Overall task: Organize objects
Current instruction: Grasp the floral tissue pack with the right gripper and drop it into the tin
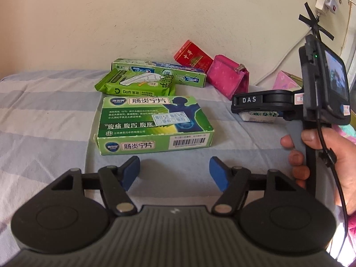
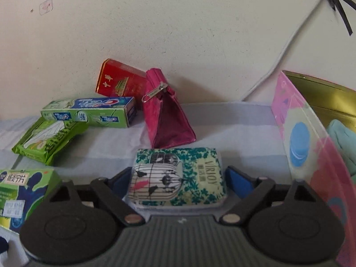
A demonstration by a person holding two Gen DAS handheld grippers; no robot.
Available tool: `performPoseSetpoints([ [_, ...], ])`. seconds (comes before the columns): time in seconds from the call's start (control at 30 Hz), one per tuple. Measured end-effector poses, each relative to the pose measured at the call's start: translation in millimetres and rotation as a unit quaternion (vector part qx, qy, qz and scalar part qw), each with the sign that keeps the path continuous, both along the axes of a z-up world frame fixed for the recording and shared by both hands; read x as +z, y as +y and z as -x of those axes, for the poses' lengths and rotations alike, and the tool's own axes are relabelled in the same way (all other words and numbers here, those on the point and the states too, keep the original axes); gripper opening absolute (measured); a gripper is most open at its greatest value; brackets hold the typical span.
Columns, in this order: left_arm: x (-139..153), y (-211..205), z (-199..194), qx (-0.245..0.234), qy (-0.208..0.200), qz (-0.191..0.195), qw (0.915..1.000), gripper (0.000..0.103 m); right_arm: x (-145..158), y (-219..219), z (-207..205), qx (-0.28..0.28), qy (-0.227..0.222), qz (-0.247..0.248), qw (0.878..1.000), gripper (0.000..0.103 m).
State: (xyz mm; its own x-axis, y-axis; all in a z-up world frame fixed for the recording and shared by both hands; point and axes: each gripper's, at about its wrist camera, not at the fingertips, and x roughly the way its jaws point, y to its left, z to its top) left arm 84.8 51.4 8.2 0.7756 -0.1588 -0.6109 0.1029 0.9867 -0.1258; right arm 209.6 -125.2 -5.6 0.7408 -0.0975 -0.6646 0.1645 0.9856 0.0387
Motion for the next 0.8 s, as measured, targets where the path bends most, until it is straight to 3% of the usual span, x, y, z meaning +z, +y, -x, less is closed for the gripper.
performPoseSetpoints([
  [0.17, 0, 8, -1, -0.004, 0.000, 0.015, 0.9999, 0.074, 2, 18, 42, 0.068, -0.006, 0.014, 0.998, 0.076],
  [0.4, 0, 4, 8, -0.055, -0.005, 0.044, 0.9975, 0.075, 11, 8, 158, 0.148, -0.007, 0.006, 0.989, 0.077],
  [0.57, 3, -27, 24, -0.122, -0.004, 0.042, 0.9916, 0.075, 22, -29, 239, 0.088, -0.018, -0.004, 0.996, 0.077],
  [0.63, 9, -46, 39, -0.155, -0.007, 0.049, 0.9867, 0.075, 23, -46, 262, 0.031, -0.036, 0.002, 0.999, 0.086],
  [0.67, 12, -56, 46, -0.172, -0.005, 0.054, 0.9835, 0.075, 25, -56, 272, 0.014, -0.052, -0.007, 0.999, 0.098],
  [0.7, 15, -65, 51, -0.186, 0.000, 0.060, 0.9806, 0.075, 28, -64, 282, 0.006, -0.064, -0.019, 0.998, 0.102],
  [0.8, 16, -93, 67, -0.227, 0.031, 0.088, 0.9694, 0.074, 30, -81, 297, 0.003, -0.080, -0.029, 0.996, 0.102],
])
